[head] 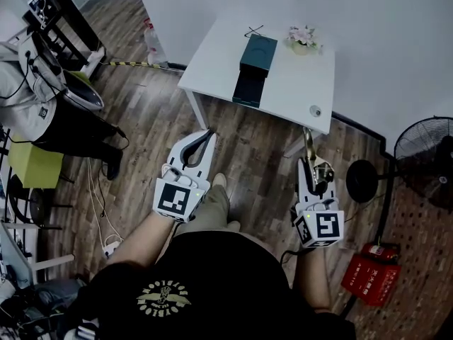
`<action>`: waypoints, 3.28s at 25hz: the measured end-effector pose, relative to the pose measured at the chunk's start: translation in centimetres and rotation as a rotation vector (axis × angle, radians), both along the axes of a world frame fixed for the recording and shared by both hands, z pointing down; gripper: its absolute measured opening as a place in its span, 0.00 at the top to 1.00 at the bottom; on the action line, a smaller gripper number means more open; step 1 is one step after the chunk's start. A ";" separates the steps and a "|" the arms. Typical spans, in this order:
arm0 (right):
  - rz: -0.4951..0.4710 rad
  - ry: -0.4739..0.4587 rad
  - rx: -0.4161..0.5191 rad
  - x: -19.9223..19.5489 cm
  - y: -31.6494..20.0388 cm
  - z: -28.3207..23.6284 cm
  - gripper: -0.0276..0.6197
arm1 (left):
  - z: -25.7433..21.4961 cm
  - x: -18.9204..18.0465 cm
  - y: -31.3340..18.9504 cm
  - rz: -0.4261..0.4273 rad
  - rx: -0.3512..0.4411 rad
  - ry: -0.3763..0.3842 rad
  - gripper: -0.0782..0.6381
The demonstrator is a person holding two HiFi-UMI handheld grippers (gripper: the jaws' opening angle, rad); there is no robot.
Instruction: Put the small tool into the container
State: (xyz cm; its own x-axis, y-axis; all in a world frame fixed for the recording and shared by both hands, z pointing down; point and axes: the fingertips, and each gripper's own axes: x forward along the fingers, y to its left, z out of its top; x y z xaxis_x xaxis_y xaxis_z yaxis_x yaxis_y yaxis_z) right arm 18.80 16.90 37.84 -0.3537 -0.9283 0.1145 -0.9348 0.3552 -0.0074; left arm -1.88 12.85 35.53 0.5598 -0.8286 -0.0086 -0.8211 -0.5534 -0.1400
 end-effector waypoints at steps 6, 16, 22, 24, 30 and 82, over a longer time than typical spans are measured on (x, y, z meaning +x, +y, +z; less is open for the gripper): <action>-0.020 0.001 0.000 -1.0 0.4 0.3 0.87 | 0.4 -0.6 0.0 -0.011 -0.012 0.012 0.88; -0.011 0.019 -0.019 -1.4 -0.9 1.1 0.87 | 1.9 -1.3 -1.7 -0.004 -0.042 0.034 0.88; 0.000 0.018 0.006 -2.4 -4.4 -0.2 0.87 | 1.2 -1.6 -5.3 0.015 -0.033 0.047 0.88; -0.008 0.020 0.021 -3.0 -6.0 -0.9 0.87 | 0.4 -2.0 -7.0 0.018 -0.016 0.046 0.88; -0.009 0.015 0.008 -4.9 -9.9 -0.8 0.87 | 0.5 -3.5 -11.4 0.019 -0.028 0.051 0.88; 0.077 -0.067 -0.063 -7.1 -24.4 2.0 0.87 | 3.3 -4.9 -28.5 0.131 -0.141 0.116 0.88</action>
